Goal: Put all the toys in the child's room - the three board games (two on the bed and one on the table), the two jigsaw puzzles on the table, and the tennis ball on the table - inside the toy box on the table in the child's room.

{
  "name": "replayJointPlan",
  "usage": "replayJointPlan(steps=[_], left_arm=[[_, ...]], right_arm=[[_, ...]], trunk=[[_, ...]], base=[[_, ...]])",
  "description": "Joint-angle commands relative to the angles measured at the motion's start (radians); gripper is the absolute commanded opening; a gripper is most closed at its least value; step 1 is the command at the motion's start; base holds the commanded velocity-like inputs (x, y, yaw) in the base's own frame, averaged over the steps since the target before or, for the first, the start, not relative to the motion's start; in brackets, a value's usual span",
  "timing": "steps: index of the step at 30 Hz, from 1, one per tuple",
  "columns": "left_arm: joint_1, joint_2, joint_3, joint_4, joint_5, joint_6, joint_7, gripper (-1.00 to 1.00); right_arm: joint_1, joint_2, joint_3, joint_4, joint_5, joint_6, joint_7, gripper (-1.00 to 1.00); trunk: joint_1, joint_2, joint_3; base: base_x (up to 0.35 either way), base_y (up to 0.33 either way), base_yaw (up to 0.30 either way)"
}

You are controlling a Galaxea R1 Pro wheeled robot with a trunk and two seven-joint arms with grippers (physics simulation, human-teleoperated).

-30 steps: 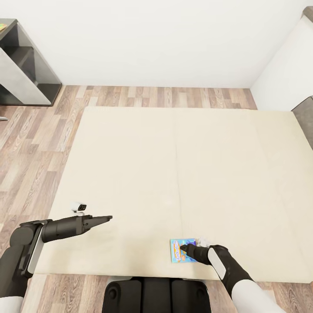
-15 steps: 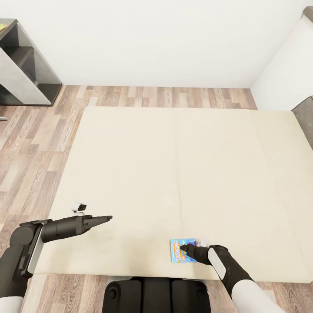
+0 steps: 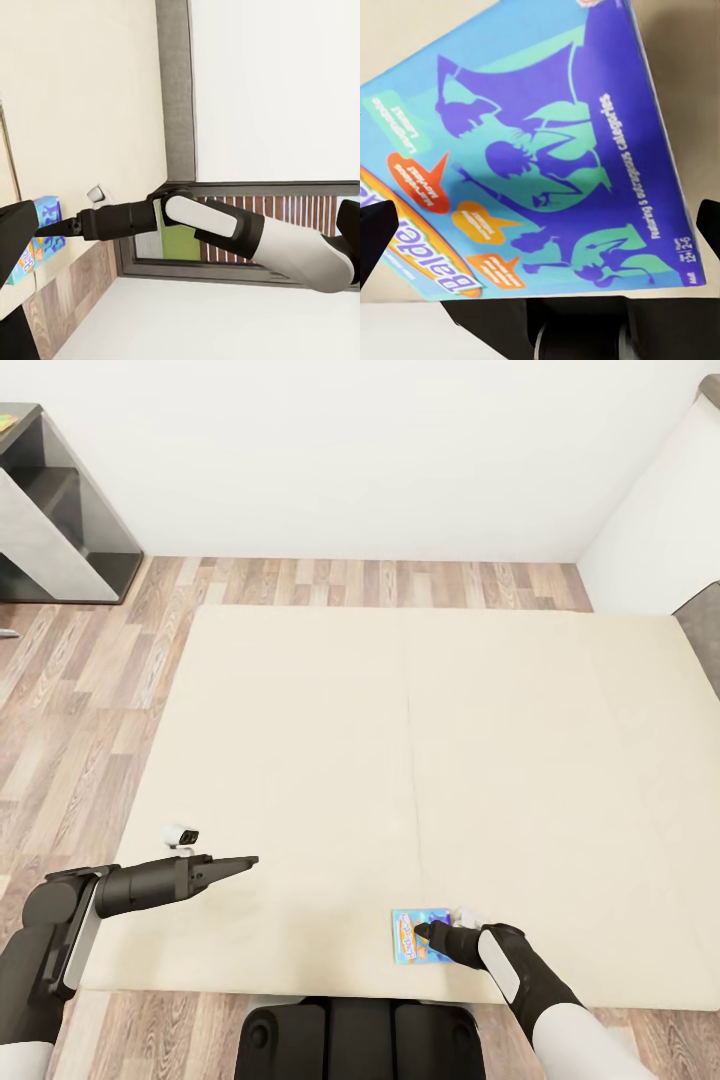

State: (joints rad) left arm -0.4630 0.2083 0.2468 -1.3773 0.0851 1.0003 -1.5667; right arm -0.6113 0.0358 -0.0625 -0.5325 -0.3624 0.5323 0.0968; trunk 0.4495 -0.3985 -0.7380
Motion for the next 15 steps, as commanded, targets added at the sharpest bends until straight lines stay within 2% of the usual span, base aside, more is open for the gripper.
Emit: replayJointPlan(steps=[1,15], left_arm=[[0.0,0.0,0.0,0.0,-0.001,0.011,-0.004,1.0],[0.0,0.0,0.0,0.0,-0.001,0.011,-0.004,1.0]], right_arm=[[0.0,0.001,-0.007,-0.001,0.0,0.006,0.003,1.0],[0.0,0.001,-0.007,-0.001,0.0,0.006,0.003,1.0]], trunk=[[0.001,-0.001,-0.001],[0.001,-0.001,-0.001]], base=[[0.0,0.006,0.0],[0.0,0.062,0.0]])
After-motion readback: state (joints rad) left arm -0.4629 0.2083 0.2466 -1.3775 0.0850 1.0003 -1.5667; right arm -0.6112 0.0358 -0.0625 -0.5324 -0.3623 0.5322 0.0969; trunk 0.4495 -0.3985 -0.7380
